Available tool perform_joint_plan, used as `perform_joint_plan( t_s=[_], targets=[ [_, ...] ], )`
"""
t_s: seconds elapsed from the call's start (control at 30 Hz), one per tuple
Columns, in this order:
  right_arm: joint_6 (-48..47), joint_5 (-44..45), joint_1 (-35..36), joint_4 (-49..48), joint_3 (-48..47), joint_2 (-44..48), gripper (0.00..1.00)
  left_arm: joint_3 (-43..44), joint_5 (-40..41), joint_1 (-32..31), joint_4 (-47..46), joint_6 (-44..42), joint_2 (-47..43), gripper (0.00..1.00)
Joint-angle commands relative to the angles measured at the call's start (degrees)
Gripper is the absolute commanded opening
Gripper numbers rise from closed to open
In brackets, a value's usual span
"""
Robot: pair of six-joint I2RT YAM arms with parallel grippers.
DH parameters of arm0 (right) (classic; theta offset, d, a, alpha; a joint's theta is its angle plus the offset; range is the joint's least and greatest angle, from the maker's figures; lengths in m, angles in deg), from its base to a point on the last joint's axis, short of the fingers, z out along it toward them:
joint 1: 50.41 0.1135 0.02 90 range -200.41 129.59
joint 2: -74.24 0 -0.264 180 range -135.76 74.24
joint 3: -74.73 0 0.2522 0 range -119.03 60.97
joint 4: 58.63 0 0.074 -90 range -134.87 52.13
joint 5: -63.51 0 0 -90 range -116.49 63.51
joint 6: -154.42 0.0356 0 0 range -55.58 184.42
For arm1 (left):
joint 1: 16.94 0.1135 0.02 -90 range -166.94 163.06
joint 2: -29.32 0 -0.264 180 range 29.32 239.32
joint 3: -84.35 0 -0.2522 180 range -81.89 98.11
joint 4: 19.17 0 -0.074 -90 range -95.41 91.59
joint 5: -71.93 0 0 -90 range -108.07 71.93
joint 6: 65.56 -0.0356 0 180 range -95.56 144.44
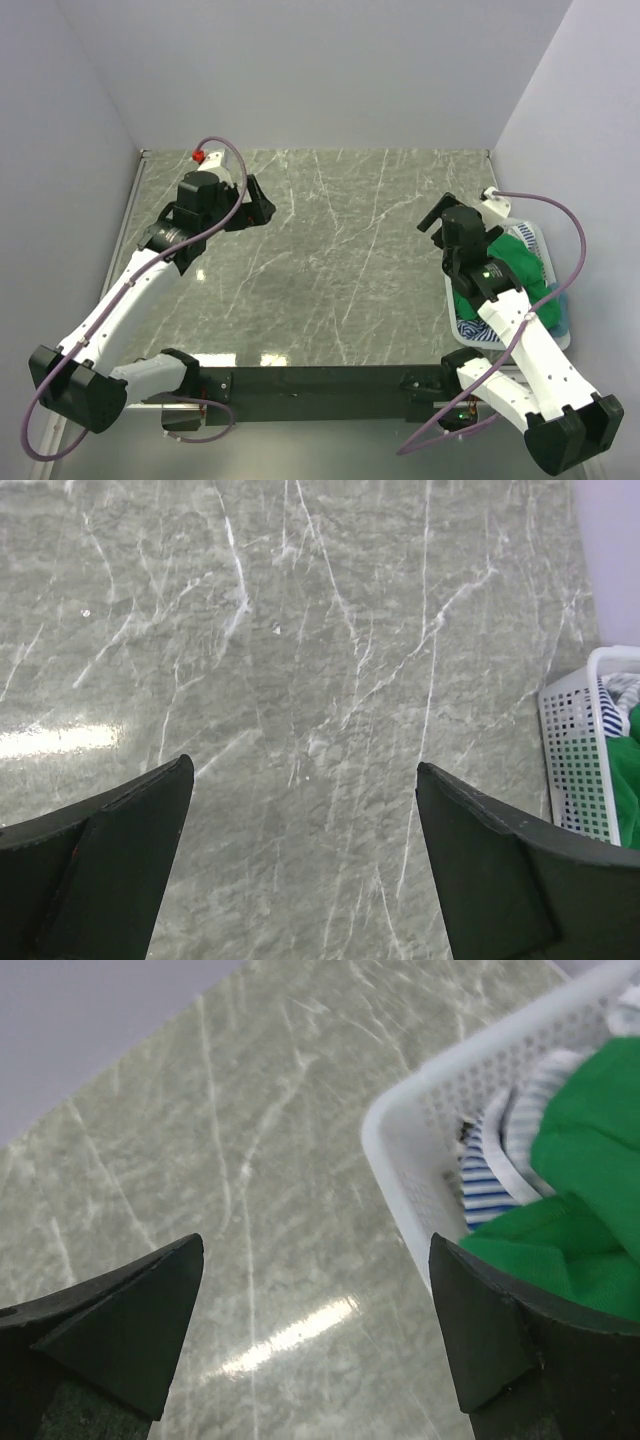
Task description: Fold and stack the tank tops
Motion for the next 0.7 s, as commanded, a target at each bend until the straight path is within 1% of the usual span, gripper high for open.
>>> perform_joint_plan(
  t_s=[0.0, 0.1, 0.17, 0.2, 0.23, 0.27, 0.3, 0.33, 0.4, 0.43, 0.47, 0.53, 0.57, 0.67],
  targets=[
    [3.84, 4.12, -0.02, 7.75, -5.39, -0.93, 0.99, -0.37, -0.94, -0.11, -0.56, -0.42, -2.58, 1.0],
    [7.0, 5.7, -0.02, 16.9, -9.97, -3.73, 0.98, -1.69, -1.64, -0.11, -1.08, 0.8, -2.85, 0.99],
    [11.83, 7.1, -0.11, 22.87, -12.25, -5.32, 0.98, -2.4, -2.34, -0.11, -1.26, 1.42, -3.02, 1.0],
    [13.85, 8.76, -0.02, 28.3, -13.92, -5.94, 0.98, -2.92, -2.6, -0.11, -1.78, 1.6, -3.29, 0.99],
    [17.09, 9.48, -0.19, 30.36, -14.28, -6.47, 0.98, -3.8, -3.04, -0.11, -1.96, 2.04, -3.46, 1.0],
    [18.68, 9.92, -0.37, 33.6, -14.2, -6.47, 0.98, -4.24, -3.22, -0.11, -2.05, 2.22, -3.73, 1.0],
    [19.92, 10.1, -0.63, 34.67, -13.94, -5.78, 0.98, -5.38, -3.31, -0.11, -2.57, 2.48, -4.34, 0.99],
    [21.32, 9.84, -1.16, 35.29, -13.41, -5.16, 0.98, -5.91, -3.48, -0.11, -2.75, 2.66, -4.6, 0.99],
    [21.08, 8.7, -3.61, 35.04, -10.88, -3.15, 0.98, -7.05, -3.49, -0.02, -2.84, 2.92, -5.22, 0.99],
    [20.64, 6.34, -4.75, 34.34, -9.82, -2.53, 0.98, -7.4, -3.66, -0.11, -2.76, 3.09, -5.31, 0.99],
    [20.11, 5.02, -7.9, 33.03, -7.54, -2.0, 0.98, -7.67, -3.75, -0.11, -2.67, 3.18, -5.57, 1.0],
    [18.09, 0.99, -11.08, 31.18, -5.25, -1.12, 0.98, -8.46, -3.84, -0.11, -2.49, 3.27, -5.84, 1.0],
    [17.39, -0.17, -14.4, 29.51, -3.41, -1.03, 0.97, -8.81, -3.75, -0.11, -2.49, 3.27, -6.1, 0.99],
    [16.68, -0.71, -16.89, 28.27, -1.46, -1.46, 0.96, -9.78, -3.92, -0.11, -2.67, 3.45, -6.01, 1.0]
  ],
)
